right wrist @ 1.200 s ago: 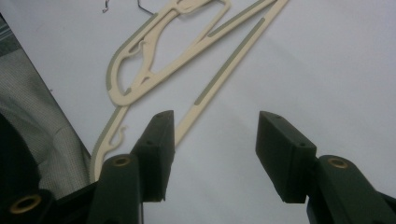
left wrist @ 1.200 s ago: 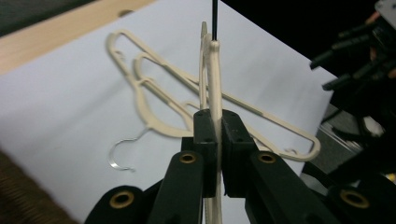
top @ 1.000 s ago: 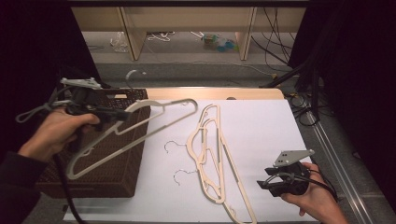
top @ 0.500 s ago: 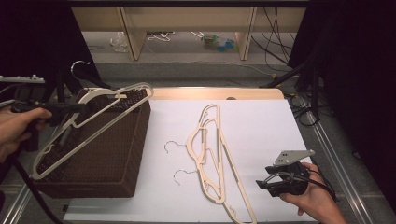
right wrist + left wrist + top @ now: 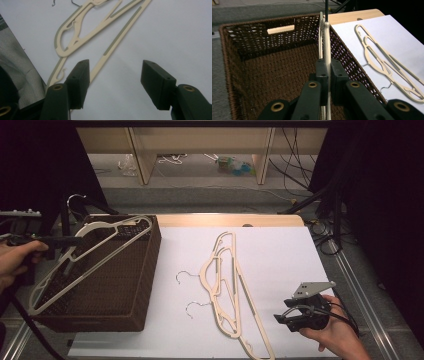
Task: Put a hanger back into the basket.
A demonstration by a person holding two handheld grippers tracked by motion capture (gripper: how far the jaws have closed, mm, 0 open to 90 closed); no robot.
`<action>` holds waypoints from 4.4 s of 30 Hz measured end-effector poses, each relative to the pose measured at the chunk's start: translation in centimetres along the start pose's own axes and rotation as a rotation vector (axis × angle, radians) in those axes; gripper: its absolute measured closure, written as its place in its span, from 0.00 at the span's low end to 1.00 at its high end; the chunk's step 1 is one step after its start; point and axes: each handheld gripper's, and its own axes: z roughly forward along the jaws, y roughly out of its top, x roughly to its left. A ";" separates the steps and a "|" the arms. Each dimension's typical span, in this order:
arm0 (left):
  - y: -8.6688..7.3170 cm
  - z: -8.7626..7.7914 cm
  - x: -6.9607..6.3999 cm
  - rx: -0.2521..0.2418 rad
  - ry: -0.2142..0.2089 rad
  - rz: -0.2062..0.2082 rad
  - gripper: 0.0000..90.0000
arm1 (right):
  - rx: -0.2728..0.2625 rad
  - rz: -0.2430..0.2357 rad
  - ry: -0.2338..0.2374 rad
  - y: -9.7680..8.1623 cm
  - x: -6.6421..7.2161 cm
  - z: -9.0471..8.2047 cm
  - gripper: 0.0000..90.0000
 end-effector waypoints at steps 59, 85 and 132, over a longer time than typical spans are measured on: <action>-4.8 5.9 3.6 0.150 0.289 -0.027 0.61 | 0.010 0.013 0.011 -0.1 0.2 0.7 0.44; -8.4 7.8 -18.2 -0.108 -0.090 0.274 0.36 | -0.053 0.029 -0.016 0.4 1.4 2.3 0.37; -15.5 12.4 -22.1 -0.069 -0.177 0.299 0.27 | -0.058 0.044 0.008 0.8 2.8 6.1 0.36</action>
